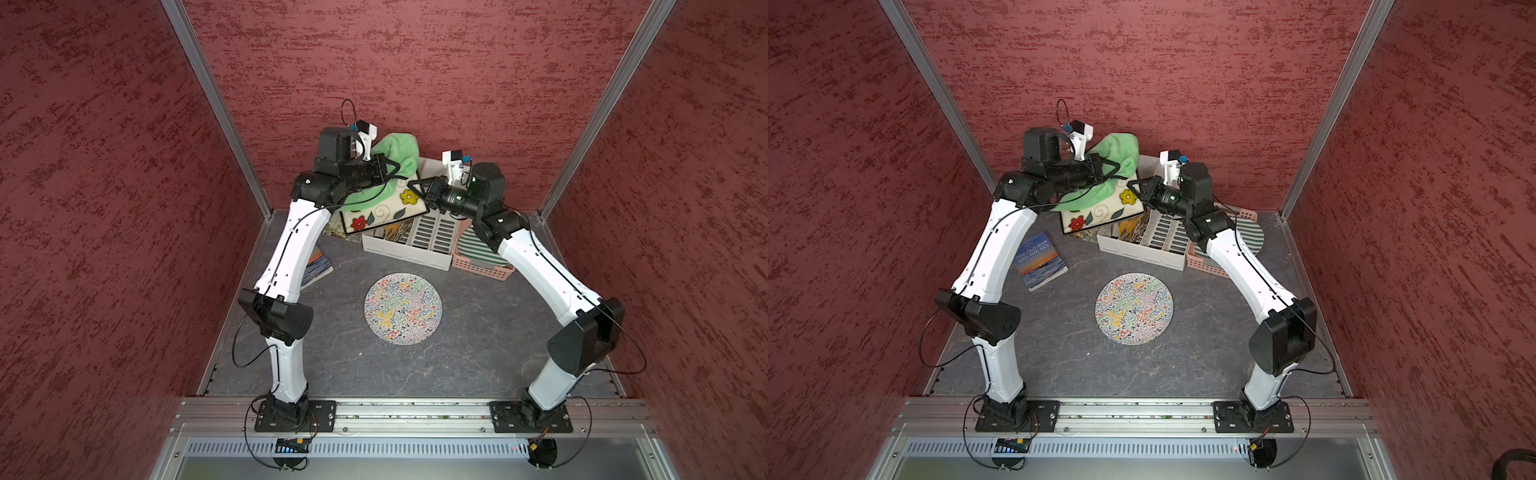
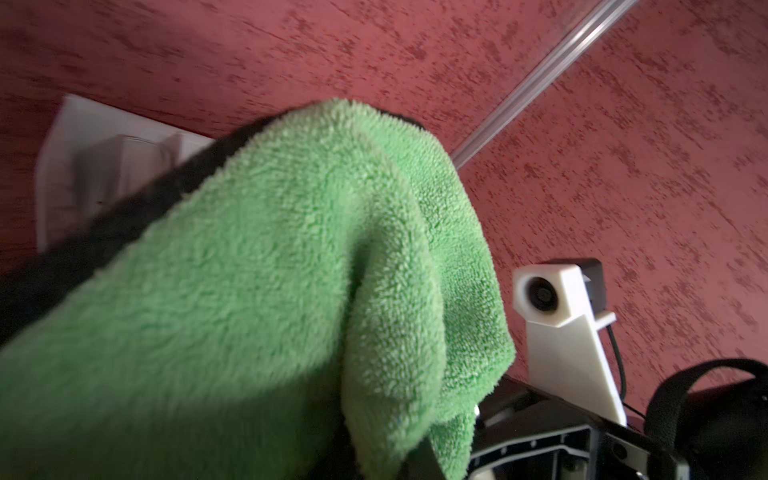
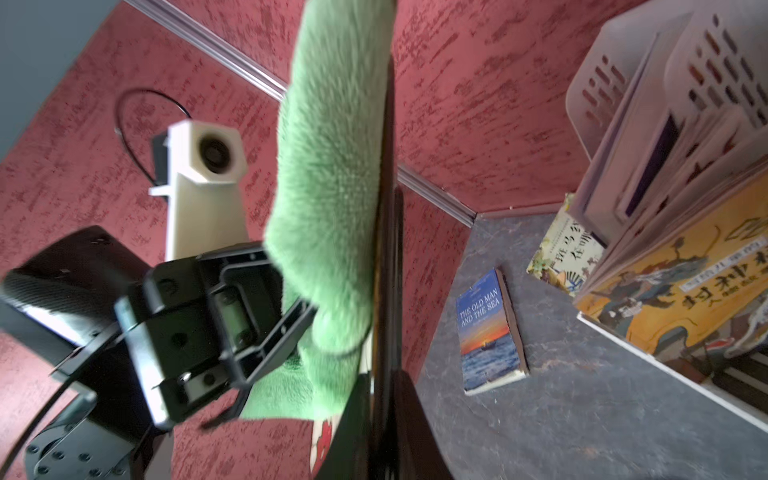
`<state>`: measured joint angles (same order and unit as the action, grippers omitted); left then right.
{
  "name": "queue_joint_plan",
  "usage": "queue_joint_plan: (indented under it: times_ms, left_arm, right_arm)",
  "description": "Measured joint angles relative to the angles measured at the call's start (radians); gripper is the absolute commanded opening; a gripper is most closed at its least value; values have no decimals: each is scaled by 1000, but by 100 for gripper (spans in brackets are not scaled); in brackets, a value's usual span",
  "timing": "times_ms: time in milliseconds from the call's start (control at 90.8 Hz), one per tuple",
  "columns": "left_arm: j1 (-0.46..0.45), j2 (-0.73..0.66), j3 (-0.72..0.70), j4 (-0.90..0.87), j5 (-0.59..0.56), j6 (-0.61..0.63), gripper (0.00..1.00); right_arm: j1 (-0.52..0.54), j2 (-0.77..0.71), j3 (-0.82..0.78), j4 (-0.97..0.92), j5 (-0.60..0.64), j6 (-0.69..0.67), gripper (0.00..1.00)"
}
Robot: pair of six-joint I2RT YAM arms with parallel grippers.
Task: Wipe the wet plate dry
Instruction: Wipe the plate with towel.
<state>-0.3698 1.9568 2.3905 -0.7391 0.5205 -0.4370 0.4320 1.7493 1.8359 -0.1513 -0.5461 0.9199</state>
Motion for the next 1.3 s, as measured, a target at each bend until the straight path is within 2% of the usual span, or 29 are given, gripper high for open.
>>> queue_joint_plan:
  times_ms: [77, 198, 331, 485, 628, 782, 1003, 1091, 1300]
  left_arm:
    - [-21, -47, -90, 97, -4, -25, 0]
    - [14, -215, -372, 252, 18, -114, 0]
    - [145, -400, -644, 488, 60, -326, 0]
    - [280, -438, -774, 849, 101, -631, 0]
    - [290, -361, -772, 1162, 125, -869, 0]
    - [277, -239, -687, 1385, 129, -1048, 0]
    - [241, -110, -484, 1487, 125, -1176, 0]
    - [228, -73, -418, 1503, 119, -1209, 0]
    - [190, -28, -362, 1501, 93, -1239, 0]
  right_arm:
    - [-36, 53, 96, -29, -11, 5, 0]
    - [-118, 82, 154, 15, -14, 26, 0]
    - [-229, 72, 155, 119, -1, 110, 0]
    - [-308, 51, 135, 326, 43, 305, 0]
    - [-288, 49, 122, 524, 25, 452, 0]
    - [-228, 7, 39, 603, -53, 483, 0]
    - [-156, -1, -51, 631, -164, 485, 0]
    - [-133, 5, -55, 644, -170, 488, 0]
    - [-85, 37, -9, 674, -185, 474, 0]
